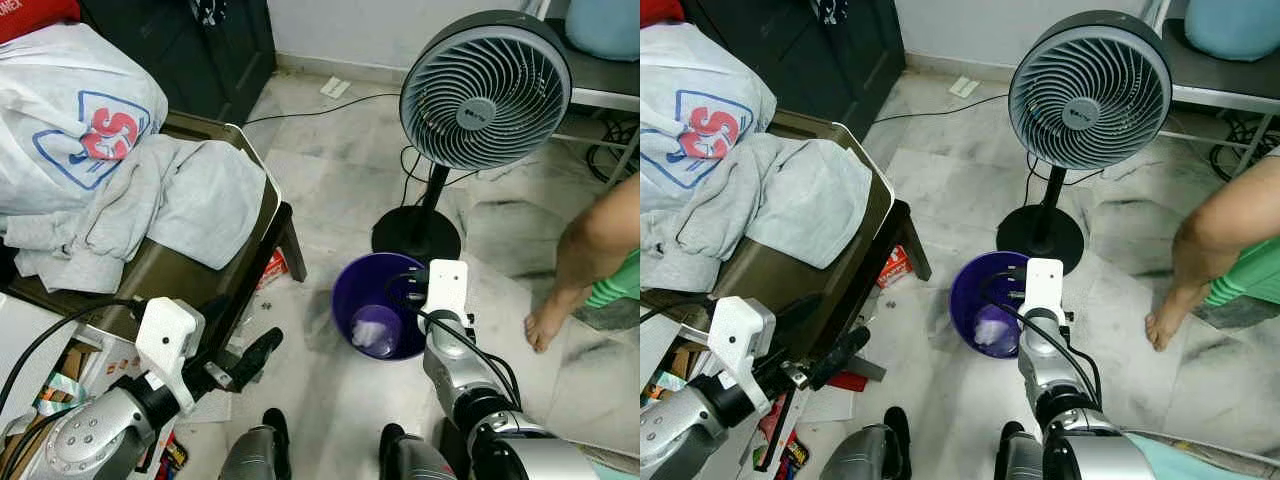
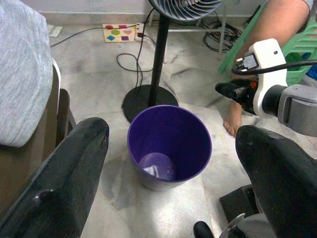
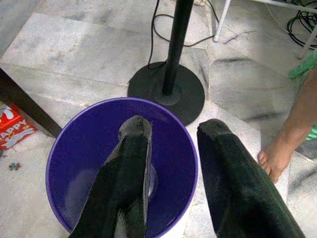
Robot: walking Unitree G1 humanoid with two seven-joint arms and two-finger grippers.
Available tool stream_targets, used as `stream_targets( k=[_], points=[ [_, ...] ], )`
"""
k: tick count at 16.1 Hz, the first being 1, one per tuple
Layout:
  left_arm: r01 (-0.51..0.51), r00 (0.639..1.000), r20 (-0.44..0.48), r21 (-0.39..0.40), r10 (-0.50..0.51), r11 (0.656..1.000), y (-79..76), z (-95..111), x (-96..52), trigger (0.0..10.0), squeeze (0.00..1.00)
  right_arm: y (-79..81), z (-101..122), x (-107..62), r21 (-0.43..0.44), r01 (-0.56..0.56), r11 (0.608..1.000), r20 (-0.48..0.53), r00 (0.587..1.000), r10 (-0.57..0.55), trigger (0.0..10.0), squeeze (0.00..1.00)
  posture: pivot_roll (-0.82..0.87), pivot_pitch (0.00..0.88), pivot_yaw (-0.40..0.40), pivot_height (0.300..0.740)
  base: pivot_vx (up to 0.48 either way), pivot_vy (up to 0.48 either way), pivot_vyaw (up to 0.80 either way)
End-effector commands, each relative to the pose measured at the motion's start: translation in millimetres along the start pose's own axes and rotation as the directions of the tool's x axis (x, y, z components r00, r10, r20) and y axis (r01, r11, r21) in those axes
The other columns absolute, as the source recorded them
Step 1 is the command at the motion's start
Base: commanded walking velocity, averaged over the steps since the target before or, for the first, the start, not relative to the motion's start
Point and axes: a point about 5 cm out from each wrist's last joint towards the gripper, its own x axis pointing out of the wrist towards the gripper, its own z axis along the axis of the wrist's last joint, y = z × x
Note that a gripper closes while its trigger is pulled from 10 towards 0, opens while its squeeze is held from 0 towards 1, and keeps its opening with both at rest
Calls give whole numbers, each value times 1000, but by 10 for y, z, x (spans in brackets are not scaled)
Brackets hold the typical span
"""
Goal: Clean up the room
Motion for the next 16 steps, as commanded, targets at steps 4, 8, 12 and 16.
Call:
stream_targets(
  k=[4, 8, 12, 16],
  points=[
    [-23, 1000, -5, -10, 23, 1000, 42, -71, 81, 10000, 0, 61, 108, 27, 37, -25, 999, 31, 999, 24, 10000, 1000, 125, 259, 68, 740, 0, 0, 0],
    [-49, 995, 81, -6, 50, 999, 107, -16, 341, 10000, 0, 135, 367, 30, 47, -126, 991, 157, 981, 117, 10000, 1000, 52, 179, 22, 740, 0, 0, 0],
    [-98, 981, 169, 6, 96, 995, 202, 49, 528, 10000, 0, 79, 454, -78, 15, -178, 984, 239, 956, 170, 10000, 1000, -3, 90, -10, 740, 0, 0, 0],
    [-260, 944, 228, 61, 240, 964, 387, 92, 670, 10000, 0, -126, 473, -203, -41, -194, 980, 266, 944, 197, 10000, 1000, -35, 0, -33, 740, 0, 0, 0]
  ],
)
